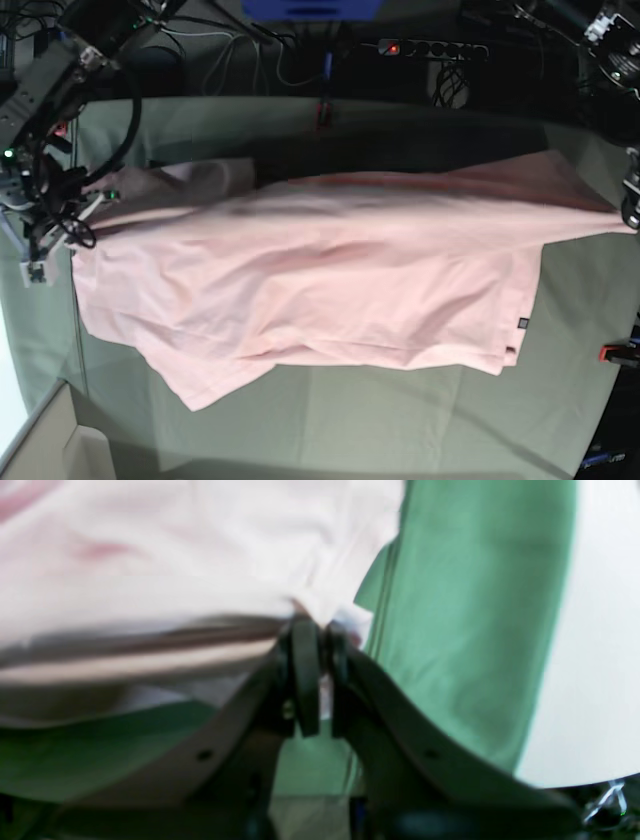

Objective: Layout the t-shirt on the table in an organized manner, then fold the t-shirt properly
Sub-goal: 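Lift the shirt with both grippers and shake it flat onto the table, then grasp the shirt edge with both grippers and fold it over the body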

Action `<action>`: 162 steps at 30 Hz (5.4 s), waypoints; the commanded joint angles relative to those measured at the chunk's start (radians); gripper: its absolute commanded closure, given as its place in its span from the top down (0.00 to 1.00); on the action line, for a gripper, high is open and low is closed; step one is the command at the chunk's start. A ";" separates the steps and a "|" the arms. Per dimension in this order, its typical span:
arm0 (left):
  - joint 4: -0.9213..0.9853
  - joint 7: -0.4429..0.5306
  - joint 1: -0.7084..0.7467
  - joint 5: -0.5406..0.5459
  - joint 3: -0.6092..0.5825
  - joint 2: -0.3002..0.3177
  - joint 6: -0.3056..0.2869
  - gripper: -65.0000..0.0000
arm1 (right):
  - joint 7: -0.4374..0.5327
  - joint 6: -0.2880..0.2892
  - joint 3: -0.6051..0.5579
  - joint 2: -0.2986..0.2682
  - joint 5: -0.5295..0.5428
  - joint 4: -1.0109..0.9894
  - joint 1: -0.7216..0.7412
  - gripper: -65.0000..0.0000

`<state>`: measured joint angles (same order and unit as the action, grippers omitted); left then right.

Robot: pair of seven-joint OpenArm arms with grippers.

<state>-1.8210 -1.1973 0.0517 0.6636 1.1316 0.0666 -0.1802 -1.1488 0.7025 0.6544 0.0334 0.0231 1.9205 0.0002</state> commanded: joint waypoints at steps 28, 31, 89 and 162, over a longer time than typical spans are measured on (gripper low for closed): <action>0.228 0.030 -0.813 -0.127 -0.546 0.023 0.058 0.00 | 0.023 -0.004 -0.117 -0.339 0.001 -0.410 0.854 0.00; 0.350 0.058 -0.958 -0.149 -0.577 0.023 0.063 0.00 | 0.031 -0.004 -0.155 -0.386 0.002 -0.531 0.990 0.00; 0.172 0.158 0.150 0.315 -0.258 0.195 0.057 0.00 | 0.214 -0.004 0.141 -0.049 0.272 0.096 -0.389 0.00; 0.867 0.521 -0.373 -0.005 -0.582 0.213 0.060 0.45 | 0.347 -0.004 -0.048 -0.316 0.268 -0.689 0.255 0.38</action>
<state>-0.9363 -0.6907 -0.2958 0.6430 0.5503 0.2687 -0.1081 -0.8230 0.6987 0.6044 -0.2665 0.2695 1.2106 0.2348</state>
